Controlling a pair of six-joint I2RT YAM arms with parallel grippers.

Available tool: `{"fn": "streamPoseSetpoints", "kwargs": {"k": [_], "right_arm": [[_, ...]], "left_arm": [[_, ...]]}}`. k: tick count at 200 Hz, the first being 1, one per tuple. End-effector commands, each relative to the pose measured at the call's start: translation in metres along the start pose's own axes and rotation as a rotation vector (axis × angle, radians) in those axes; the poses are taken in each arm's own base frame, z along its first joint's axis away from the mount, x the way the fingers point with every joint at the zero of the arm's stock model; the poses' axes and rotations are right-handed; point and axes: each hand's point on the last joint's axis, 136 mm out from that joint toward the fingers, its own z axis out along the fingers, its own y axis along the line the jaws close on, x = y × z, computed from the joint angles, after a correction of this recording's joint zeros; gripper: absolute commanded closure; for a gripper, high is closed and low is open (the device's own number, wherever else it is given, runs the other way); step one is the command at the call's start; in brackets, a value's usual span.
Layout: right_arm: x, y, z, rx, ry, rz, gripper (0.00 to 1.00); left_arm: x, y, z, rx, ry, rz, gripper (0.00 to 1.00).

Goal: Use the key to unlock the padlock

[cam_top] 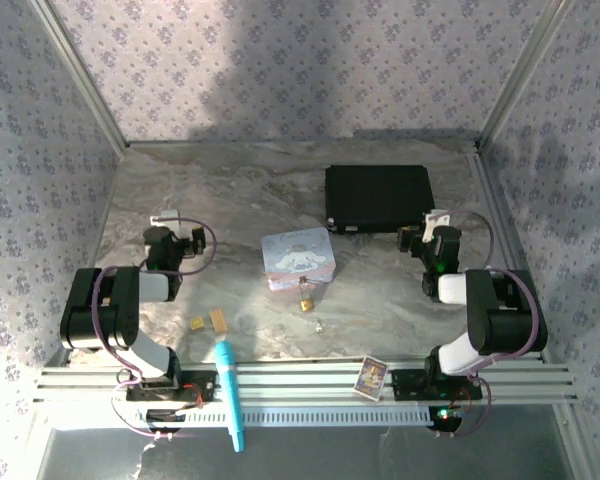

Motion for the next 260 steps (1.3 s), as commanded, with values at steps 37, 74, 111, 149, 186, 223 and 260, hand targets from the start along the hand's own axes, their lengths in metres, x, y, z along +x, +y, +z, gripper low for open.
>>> {"fn": "streamPoseSetpoints", "kwargs": {"k": [37,74,111,149,186,223,260], "right_arm": [[-0.0099,-0.0013,0.0024,-0.004,-0.029,-0.006,0.01],[-0.0108,-0.0014,0.0023,-0.003,-0.032,-0.006,0.01],[-0.0103,-0.0014,0.0023,-0.003,-0.030,-0.006,0.01],[-0.0105,-0.0012,0.0020,-0.006,-0.031,-0.005,0.01],[-0.0098,-0.0009,0.0025,-0.007,-0.028,-0.006,0.01],[-0.0103,-0.0010,0.0024,-0.007,-0.029,-0.006,0.01],[-0.0117,-0.0018,0.0016,-0.006,-0.036,-0.001,0.01]], "left_arm": [[-0.0150,-0.0024,0.0004,0.020,-0.042,-0.001,0.00],[-0.0150,-0.0029,0.0004,0.020,-0.042,0.001,0.00],[-0.0147,-0.0023,0.0005,0.019,-0.041,0.000,0.00],[-0.0149,-0.0026,0.0004,0.019,-0.042,0.000,0.00],[-0.0147,-0.0028,0.0004,0.021,-0.041,-0.001,0.00],[-0.0148,-0.0028,0.0005,0.021,-0.041,0.000,0.00],[-0.0155,0.0002,-0.0015,0.013,-0.055,-0.015,0.00]]}}
